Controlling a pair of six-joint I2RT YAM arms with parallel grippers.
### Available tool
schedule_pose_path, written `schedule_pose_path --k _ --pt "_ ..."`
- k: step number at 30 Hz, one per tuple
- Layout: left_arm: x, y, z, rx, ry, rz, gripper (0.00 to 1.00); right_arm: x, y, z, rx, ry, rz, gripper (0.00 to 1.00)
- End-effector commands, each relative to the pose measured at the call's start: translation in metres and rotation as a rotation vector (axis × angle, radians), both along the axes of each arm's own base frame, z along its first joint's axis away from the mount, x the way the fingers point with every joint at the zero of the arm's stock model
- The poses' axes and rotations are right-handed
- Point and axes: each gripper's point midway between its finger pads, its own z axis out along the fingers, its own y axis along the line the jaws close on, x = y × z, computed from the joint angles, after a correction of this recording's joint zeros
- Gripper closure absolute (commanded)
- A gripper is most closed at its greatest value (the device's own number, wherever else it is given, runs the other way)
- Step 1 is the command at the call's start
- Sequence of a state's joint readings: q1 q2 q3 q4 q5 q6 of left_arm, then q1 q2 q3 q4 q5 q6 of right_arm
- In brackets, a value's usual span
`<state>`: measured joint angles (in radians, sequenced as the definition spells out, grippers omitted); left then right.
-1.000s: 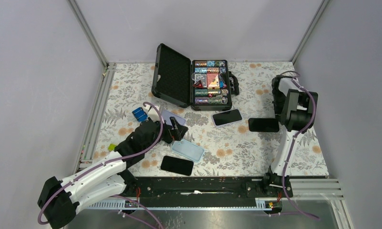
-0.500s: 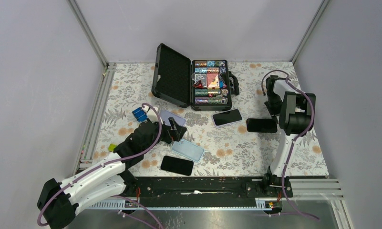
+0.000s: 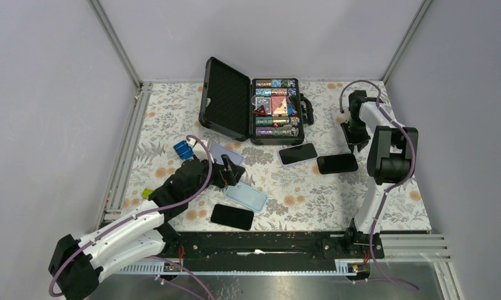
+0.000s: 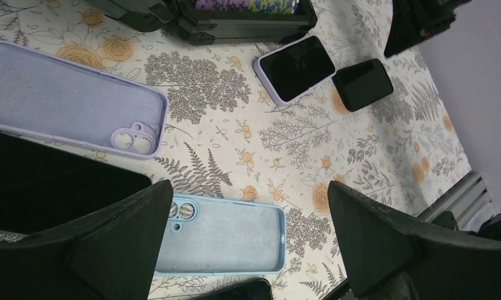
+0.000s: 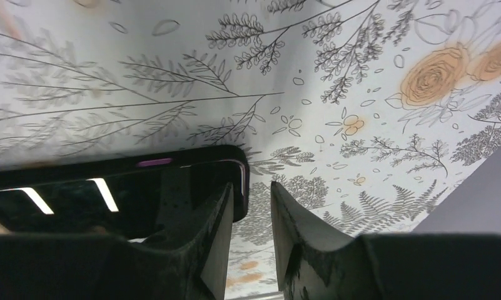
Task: Take the phone out of the phone case
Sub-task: Pick up the phone at the center of the board.
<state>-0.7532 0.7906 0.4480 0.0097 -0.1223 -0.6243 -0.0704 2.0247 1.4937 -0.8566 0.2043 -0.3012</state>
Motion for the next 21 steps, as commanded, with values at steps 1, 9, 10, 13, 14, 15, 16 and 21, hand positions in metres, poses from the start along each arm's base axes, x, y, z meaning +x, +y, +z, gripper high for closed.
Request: schedule_pose_path --k 1,9,10,13,14,15,16,21 --pt "0.002 -0.022 0.026 -0.024 -0.084 -0.121 0.01 0.027 0.019 0.045 0.079 -0.209 -0.11 0.65" --pt "0.01 -0.106 0.053 0.033 -0.166 -0.486 0.01 0.033 0.044 0.073 0.212 -0.351 -0.391 0.61" --pt "0.011 -0.119 0.052 0.053 -0.171 -0.538 0.01 0.032 0.053 0.074 0.258 -0.349 -0.399 0.61" --pt "0.016 -0.161 0.052 0.1 -0.233 -0.702 0.01 0.025 0.068 0.077 0.344 -0.374 -0.445 0.58" --pt "0.022 -0.175 0.059 0.111 -0.281 -0.738 0.01 0.024 0.071 0.08 0.37 -0.398 -0.457 0.54" --pt "0.028 -0.188 0.056 0.129 -0.31 -0.768 0.01 0.022 0.073 0.084 0.383 -0.43 -0.464 0.48" --pt "0.035 -0.2 0.051 0.143 -0.338 -0.784 0.01 0.02 0.073 0.086 0.389 -0.459 -0.468 0.43" --pt "0.056 -0.257 0.023 0.124 -0.402 -0.917 0.01 0.021 0.061 0.105 0.398 -0.622 -0.547 0.33"
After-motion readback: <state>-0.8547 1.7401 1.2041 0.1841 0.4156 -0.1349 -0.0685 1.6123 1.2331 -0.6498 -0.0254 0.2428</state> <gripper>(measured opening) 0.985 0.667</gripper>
